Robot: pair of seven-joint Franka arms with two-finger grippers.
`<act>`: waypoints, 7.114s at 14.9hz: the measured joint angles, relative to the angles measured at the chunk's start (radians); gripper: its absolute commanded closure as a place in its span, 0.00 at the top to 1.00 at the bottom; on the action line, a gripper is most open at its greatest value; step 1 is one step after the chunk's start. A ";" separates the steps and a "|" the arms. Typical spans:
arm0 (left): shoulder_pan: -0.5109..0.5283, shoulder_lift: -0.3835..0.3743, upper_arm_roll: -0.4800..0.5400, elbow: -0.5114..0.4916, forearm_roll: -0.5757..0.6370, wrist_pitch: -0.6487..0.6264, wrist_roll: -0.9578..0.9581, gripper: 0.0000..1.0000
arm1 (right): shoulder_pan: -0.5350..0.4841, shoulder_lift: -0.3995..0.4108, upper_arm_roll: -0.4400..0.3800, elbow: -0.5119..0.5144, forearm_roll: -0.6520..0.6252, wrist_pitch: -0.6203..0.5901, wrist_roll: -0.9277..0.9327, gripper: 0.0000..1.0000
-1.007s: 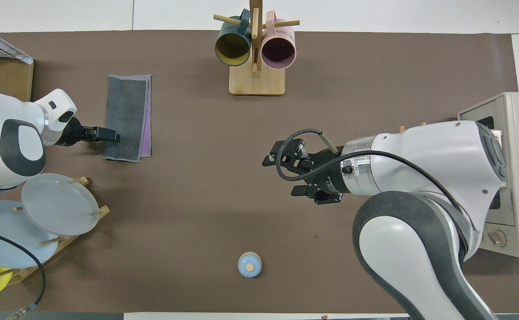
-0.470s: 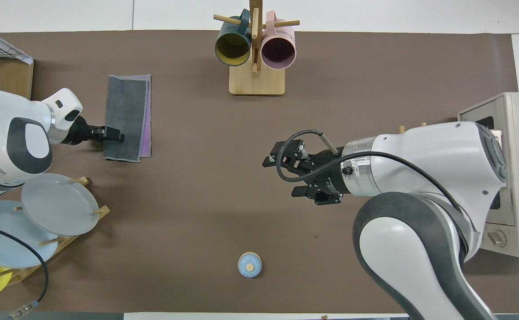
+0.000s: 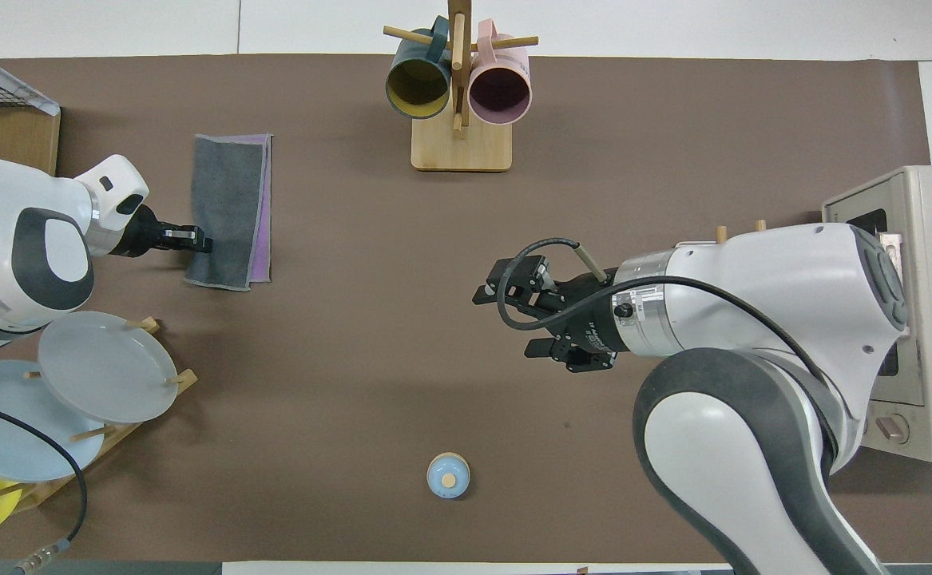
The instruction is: Fold towel and hang on rack
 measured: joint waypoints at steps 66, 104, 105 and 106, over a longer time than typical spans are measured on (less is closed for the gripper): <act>-0.321 -0.437 -0.142 0.000 -0.204 -0.091 -2.208 0.00 | 0.125 0.147 -0.004 0.121 0.226 0.239 0.434 0.00; -0.059 -0.441 -0.117 0.009 0.023 -0.232 -1.163 1.00 | -0.341 0.056 -0.022 0.211 -0.488 -0.456 -0.613 0.00; -0.049 -0.441 -0.116 0.024 0.061 -0.259 -1.079 1.00 | -0.369 0.056 -0.022 0.206 -0.500 -0.456 -0.673 0.00; -0.039 -0.440 -0.115 0.042 0.098 -0.286 -1.007 1.00 | -0.388 0.056 -0.023 0.202 -0.508 -0.456 -0.720 0.00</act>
